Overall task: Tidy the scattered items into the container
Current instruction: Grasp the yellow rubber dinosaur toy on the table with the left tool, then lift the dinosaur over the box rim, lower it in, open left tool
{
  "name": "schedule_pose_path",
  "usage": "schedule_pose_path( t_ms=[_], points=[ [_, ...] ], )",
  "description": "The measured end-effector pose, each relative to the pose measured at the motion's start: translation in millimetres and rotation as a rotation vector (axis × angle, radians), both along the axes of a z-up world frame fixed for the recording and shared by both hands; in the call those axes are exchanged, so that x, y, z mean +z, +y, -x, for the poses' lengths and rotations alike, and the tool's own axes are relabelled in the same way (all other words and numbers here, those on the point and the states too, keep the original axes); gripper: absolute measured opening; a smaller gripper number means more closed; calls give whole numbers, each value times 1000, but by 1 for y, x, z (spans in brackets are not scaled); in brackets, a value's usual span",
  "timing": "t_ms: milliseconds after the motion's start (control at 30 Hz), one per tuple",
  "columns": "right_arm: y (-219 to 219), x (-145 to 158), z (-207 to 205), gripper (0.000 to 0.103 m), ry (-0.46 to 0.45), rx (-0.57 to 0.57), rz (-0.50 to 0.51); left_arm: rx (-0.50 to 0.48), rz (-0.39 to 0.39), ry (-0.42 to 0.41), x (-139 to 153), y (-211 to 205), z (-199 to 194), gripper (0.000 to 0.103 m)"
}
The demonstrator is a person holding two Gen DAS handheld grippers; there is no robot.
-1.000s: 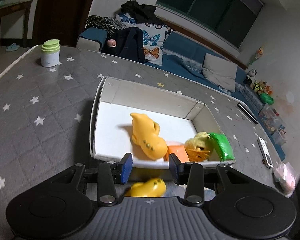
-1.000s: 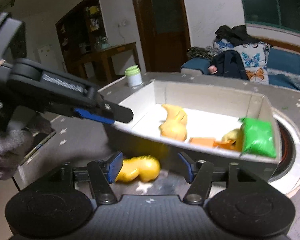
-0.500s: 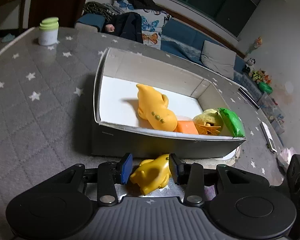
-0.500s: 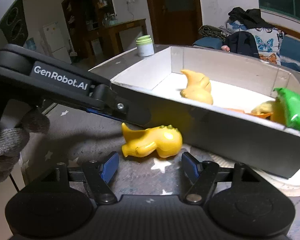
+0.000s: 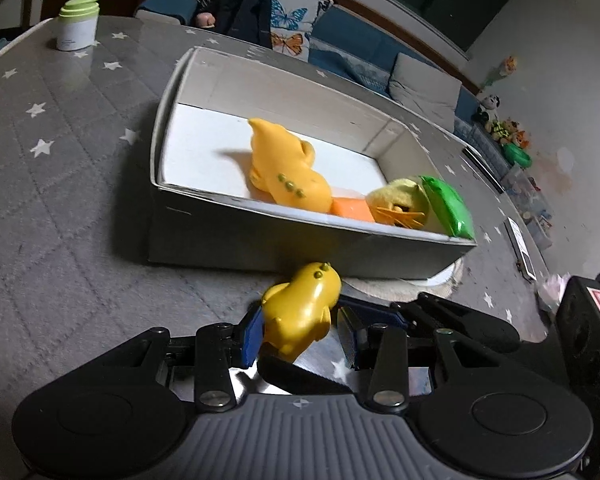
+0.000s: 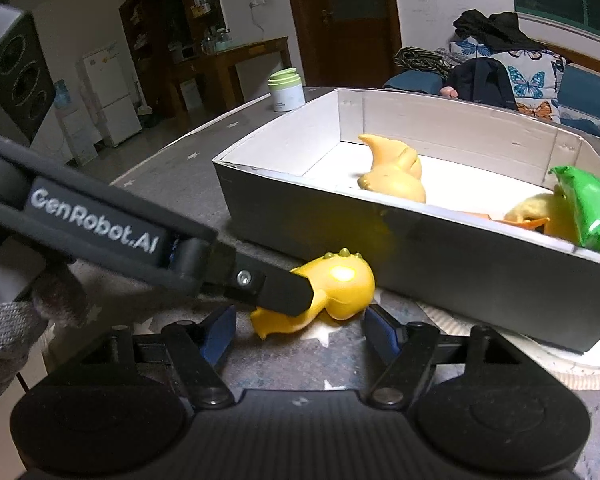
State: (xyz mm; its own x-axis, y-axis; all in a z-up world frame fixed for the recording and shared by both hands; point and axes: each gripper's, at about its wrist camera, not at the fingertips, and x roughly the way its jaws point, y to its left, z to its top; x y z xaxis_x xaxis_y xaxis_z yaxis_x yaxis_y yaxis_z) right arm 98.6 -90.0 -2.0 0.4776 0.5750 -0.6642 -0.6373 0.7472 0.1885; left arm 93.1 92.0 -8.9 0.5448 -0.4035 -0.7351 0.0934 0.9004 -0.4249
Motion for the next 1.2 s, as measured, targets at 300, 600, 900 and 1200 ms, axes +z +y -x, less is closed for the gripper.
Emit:
schedule_pose_path(
  t_ms=[300, 600, 900, 1200],
  points=[
    [-3, 0, -3, 74, 6, -16, -10, -32, -96, -74, 9, -9, -1, 43],
    [-4, 0, -3, 79, 6, -19, -10, -99, -145, -62, 0, -19, -12, 43],
    [0, -1, -4, 79, -5, -16, 4, -110, -124, -35, -7, -20, -22, 45],
    [-1, -1, -3, 68, -23, -21, 19, -55, -51, -10, -8, -11, -17, 41]
  ],
)
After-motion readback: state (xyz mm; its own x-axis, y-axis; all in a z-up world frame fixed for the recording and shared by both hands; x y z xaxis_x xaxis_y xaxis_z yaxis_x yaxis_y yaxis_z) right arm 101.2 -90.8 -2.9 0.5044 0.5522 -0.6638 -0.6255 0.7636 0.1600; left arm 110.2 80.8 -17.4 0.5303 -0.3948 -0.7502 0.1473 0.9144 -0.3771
